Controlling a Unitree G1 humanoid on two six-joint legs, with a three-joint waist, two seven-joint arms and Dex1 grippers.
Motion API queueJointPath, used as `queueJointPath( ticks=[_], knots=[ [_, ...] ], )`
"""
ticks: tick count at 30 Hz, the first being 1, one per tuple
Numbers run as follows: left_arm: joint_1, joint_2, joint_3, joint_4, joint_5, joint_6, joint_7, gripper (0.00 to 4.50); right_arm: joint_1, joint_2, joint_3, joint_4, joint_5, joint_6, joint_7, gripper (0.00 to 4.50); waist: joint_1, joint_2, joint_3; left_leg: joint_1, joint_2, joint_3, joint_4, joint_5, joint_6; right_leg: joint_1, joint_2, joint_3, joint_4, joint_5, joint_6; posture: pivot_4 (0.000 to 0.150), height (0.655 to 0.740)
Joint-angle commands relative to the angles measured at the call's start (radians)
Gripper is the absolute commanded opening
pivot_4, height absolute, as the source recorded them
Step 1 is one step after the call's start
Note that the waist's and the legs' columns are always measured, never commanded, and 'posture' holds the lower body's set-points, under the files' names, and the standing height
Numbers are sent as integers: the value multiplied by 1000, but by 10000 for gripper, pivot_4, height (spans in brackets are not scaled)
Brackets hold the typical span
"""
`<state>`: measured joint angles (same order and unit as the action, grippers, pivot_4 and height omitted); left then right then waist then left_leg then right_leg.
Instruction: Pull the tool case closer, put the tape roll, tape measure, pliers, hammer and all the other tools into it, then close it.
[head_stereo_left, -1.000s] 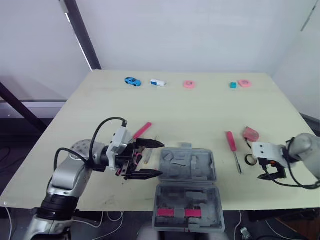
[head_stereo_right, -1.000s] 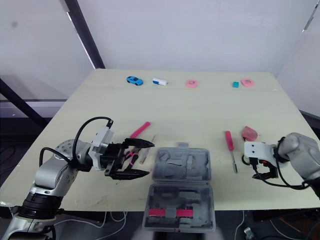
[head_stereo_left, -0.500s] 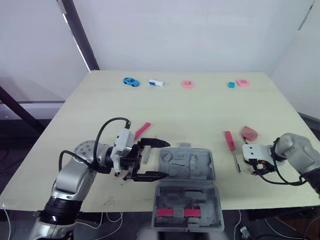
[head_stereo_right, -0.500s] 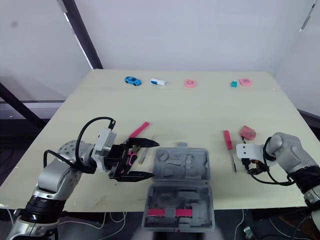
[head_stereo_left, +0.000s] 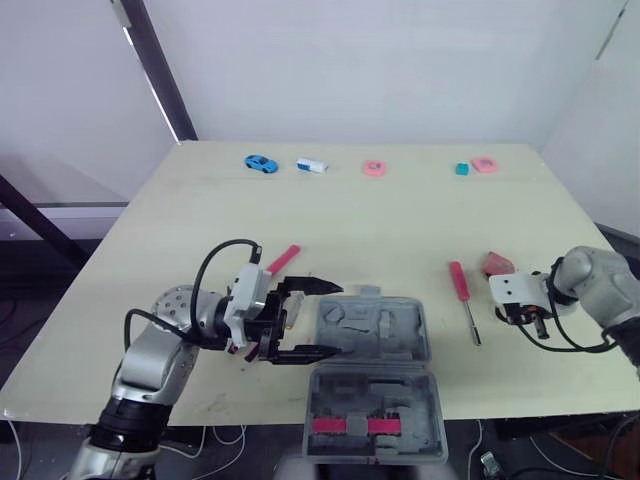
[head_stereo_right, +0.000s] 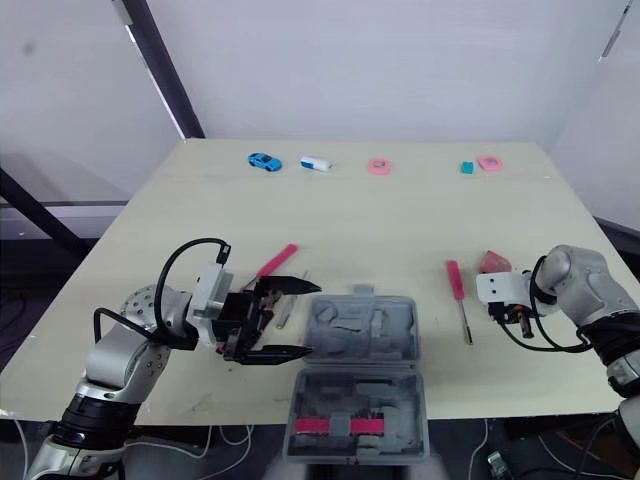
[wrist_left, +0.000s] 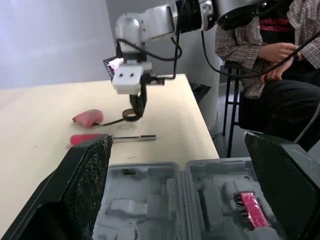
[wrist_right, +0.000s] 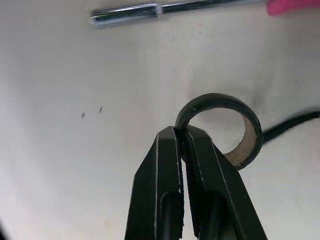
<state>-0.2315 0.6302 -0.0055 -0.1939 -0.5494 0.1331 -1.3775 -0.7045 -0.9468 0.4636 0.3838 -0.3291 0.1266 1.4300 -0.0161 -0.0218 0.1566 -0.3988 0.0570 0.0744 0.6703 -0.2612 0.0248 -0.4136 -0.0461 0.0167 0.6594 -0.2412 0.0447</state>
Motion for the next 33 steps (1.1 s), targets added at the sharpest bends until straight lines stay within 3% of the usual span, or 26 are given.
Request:
queueJointPath(
  ticks=[1,9,15,20,26,33],
  knots=[
    [44,-2,38,-3,-5,-23,36,45000,-57,29,10,-189,-3,103,102,1175,-4,0,0,0,0,0,0,0,0,0,1,0,1,0,0,1500,7400],
    [184,0,144,-2,-7,-50,134,45000,-249,277,146,-252,-76,269,171,1175,1,1,0,0,1,0,0,0,0,-2,1,0,2,0,-1,1500,7400],
    [346,-23,253,-66,-28,-50,247,45000,-414,570,253,-103,-88,277,136,1175,4,1,1,-2,1,0,0,0,0,-3,0,-2,2,0,-1,1500,7400],
    [449,-44,331,-123,-42,-48,326,45000,-465,743,303,44,-101,221,62,1175,2,1,1,-2,1,-1,-1,0,0,-3,0,-4,3,-1,-2,1500,7400],
    [552,-46,395,-169,-55,-46,366,45000,-492,854,338,157,-111,148,8,1175,-1,0,0,-2,0,0,-1,0,-1,-3,-3,-5,3,-3,-6,1500,7400],
    [560,-33,401,-169,-49,-47,375,45000,-475,877,361,228,-147,71,-53,1175,0,0,0,-2,1,-1,-1,0,-1,-3,-2,-6,3,-3,-6,1500,7400]
  ],
)
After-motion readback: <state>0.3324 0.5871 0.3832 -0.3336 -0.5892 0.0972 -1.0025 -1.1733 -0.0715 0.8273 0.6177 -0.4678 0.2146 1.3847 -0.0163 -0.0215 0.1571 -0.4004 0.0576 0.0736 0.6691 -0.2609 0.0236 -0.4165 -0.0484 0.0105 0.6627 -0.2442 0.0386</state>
